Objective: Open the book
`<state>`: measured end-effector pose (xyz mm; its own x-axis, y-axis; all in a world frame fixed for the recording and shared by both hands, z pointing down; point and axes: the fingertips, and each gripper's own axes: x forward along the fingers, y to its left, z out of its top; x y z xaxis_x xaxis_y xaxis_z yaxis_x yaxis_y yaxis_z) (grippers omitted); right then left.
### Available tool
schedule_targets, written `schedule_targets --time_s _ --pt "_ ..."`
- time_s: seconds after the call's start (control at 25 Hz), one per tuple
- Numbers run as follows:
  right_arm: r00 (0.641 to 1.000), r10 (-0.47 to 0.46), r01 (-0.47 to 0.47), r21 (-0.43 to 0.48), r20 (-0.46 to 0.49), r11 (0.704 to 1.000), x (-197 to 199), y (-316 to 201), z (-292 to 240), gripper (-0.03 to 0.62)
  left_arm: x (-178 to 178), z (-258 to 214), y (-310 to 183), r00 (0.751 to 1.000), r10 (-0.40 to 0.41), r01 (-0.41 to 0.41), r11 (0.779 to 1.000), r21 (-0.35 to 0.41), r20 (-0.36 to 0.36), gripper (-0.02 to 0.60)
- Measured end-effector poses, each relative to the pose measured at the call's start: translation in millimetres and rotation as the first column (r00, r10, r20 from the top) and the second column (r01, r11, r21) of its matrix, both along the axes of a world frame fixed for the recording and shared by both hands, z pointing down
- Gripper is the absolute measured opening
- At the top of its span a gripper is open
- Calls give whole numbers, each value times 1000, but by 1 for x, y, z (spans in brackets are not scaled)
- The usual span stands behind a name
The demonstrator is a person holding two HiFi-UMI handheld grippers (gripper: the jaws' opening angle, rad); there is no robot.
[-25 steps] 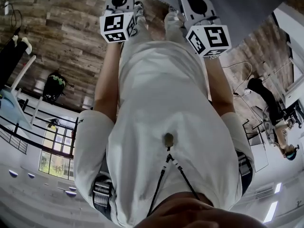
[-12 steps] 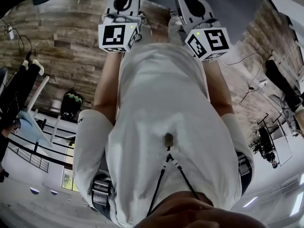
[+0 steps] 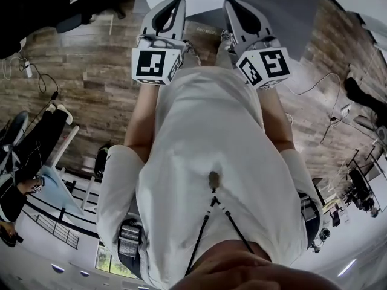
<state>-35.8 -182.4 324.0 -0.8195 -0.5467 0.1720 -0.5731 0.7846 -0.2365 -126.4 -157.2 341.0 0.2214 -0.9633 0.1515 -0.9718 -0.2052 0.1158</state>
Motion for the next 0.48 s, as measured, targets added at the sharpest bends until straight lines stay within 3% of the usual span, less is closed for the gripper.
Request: schedule_targets --time_s 0.48 --pt "995 23 -38 161 96 986 1 31 -92 37 5 -97 23 994 39 -52 990 130 101 23"
